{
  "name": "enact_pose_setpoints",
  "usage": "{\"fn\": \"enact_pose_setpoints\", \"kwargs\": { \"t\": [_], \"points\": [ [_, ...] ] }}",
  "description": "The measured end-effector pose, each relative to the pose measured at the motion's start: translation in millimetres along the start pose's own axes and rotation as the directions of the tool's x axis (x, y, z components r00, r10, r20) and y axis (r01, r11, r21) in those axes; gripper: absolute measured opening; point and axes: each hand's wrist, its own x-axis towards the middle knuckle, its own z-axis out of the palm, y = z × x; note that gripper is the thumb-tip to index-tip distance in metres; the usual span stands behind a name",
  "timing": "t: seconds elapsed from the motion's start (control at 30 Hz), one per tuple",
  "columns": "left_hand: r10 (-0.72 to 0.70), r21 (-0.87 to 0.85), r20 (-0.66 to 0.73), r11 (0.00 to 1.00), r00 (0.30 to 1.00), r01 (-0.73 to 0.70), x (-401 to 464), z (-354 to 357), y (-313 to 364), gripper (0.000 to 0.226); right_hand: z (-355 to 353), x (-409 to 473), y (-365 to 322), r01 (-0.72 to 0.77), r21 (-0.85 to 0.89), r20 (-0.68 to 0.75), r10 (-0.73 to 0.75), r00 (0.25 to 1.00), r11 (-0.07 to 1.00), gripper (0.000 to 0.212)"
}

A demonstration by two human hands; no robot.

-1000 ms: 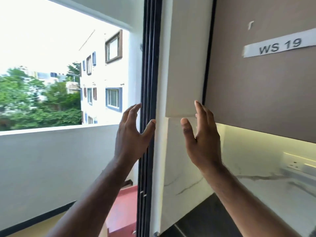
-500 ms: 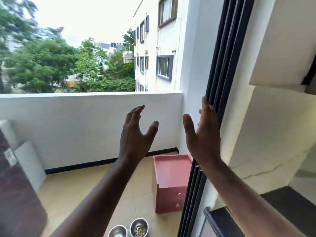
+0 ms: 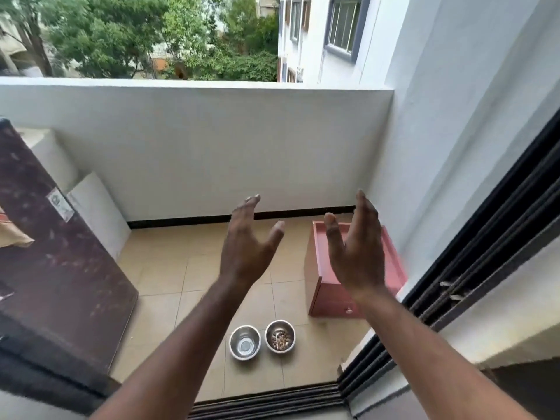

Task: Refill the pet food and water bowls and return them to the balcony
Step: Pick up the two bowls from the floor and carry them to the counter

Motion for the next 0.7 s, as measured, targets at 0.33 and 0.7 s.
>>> {"fn": "enact_pose_setpoints", "kwargs": {
  "t": [0.33,0.7],
  "points": [
    [-0.279,0.146,0.069,0.953,0.958,0.267,11,42,-153,0.065,145,-21,58,-0.166,-0.131,0.278,0.197,0.940,0.977,0.087],
    [-0.621,0.184,0.186,0.783,0.761,0.594,-16,143,-327,0.069,307,-73,168,-0.190,-0.305,0.555,0.336,0.761,0.933,0.081]
  ]
}}
